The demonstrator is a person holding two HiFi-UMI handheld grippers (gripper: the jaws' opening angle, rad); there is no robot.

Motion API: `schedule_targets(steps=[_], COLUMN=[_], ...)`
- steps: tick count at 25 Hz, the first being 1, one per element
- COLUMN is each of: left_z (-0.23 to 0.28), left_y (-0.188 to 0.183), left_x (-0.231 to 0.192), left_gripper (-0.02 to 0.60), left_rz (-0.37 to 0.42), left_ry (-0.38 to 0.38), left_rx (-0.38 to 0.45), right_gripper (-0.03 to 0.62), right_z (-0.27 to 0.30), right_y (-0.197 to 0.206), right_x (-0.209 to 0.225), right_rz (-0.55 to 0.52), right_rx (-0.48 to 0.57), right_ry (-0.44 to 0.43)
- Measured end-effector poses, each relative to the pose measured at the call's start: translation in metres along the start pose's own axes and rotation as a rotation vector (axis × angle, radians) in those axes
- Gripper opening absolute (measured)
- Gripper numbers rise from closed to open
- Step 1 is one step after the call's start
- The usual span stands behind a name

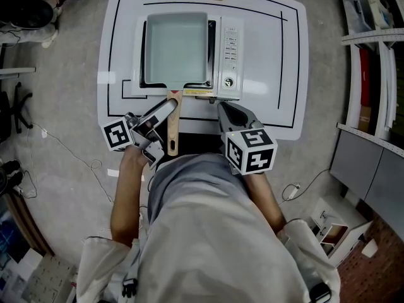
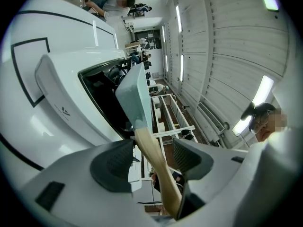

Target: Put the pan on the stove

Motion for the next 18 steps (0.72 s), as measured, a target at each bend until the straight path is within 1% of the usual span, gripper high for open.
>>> schedule_targets(steps=[11, 18], left_z=[-0.017, -0.029], left_y=[-0.007, -0.009], left_x=[0.005, 0.015], left_gripper=[0.252, 0.25], left_rz=[0.04, 0.091], left_ry=[-0.015, -0.039], left_rx=[0.041, 0.07], right_gripper=[0.011, 0.011], right_z=[-0.005, -0.012], right_y=[0.0, 0.001], right_x=[-0.007, -0.013], right_rz=[-0.012, -0.032], right_rx=[0.025, 0.043], right_ry=[-0.01, -0.017])
Point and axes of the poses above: the fingertips, and each gripper's own axes: z forward along the fingers, x to its right, y out of its underside, the point moved 8 cm from there along -z, backward along the fingers, and after that the axes turned 9 degrees about y, right-handed, at the moved point
